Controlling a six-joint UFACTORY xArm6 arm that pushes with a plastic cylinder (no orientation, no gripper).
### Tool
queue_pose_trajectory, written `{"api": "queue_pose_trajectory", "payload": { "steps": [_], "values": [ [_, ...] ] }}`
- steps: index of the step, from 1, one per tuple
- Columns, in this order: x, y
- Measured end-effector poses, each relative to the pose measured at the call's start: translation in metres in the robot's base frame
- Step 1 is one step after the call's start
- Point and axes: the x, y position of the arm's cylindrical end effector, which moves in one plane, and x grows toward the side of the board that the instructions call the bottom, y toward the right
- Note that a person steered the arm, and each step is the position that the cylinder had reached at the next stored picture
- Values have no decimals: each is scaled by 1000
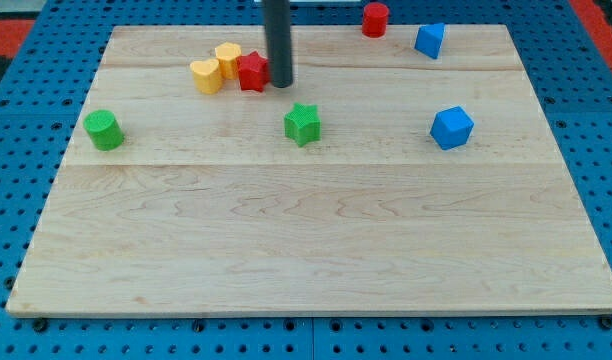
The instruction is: Push the blue triangle in between green star and blue cube
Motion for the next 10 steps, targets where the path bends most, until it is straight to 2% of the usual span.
{"api": "queue_pose_trajectory", "payload": {
  "steps": [1, 2, 3, 5, 7, 8, 9, 10],
  "values": [
    [-3, 96],
    [-3, 260],
    [-33, 355],
    [-114, 318],
    [-67, 213],
    [-88, 241],
    [-90, 210],
    [-68, 140]
  ]
}}
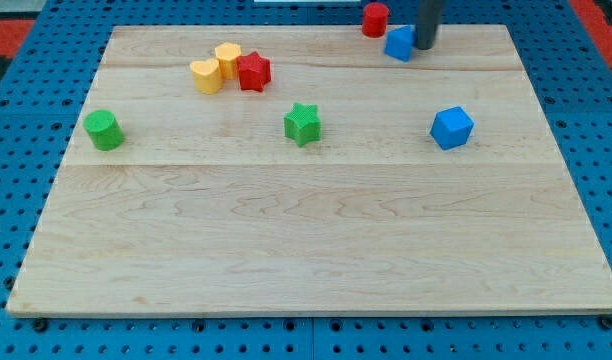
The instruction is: Push the blue triangle in between green star and blue cube
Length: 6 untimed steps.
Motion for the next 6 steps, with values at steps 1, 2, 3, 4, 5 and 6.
{"api": "queue_pose_trajectory", "payload": {
  "steps": [1, 2, 3, 4, 5, 6],
  "values": [
    [1, -16],
    [-4, 8],
    [-13, -29],
    [-15, -55],
    [-7, -98],
    [-38, -89]
  ]
}}
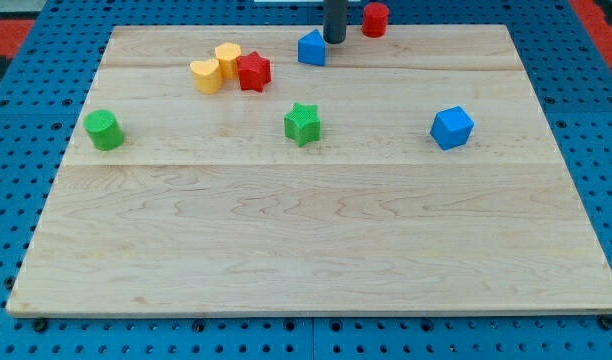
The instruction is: Push the blue triangle in between green star and blue cube
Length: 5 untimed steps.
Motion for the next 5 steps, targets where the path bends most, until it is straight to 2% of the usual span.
{"api": "queue_pose_trajectory", "payload": {
  "steps": [1, 2, 3, 4, 5],
  "values": [
    [2, -46],
    [31, -30],
    [55, 52],
    [79, 71],
    [37, 59]
  ]
}}
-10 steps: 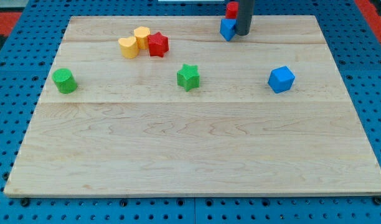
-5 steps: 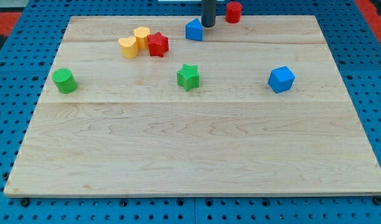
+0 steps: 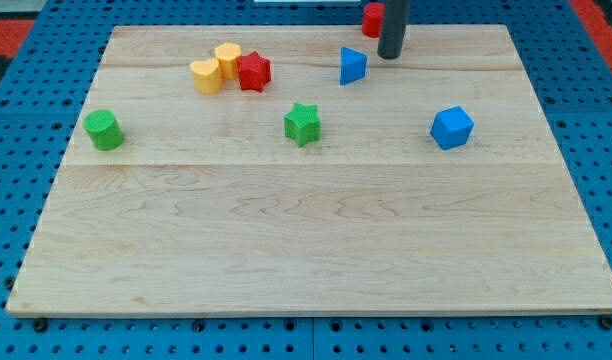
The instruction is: Push the blue triangle in between green star and blue cube
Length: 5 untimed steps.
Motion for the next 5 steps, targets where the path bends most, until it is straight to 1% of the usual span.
{"api": "queue_pose_trajectory", "payload": {
  "steps": [1, 3, 4, 5],
  "values": [
    [12, -58],
    [105, -13],
    [101, -10],
    [100, -58]
  ]
}}
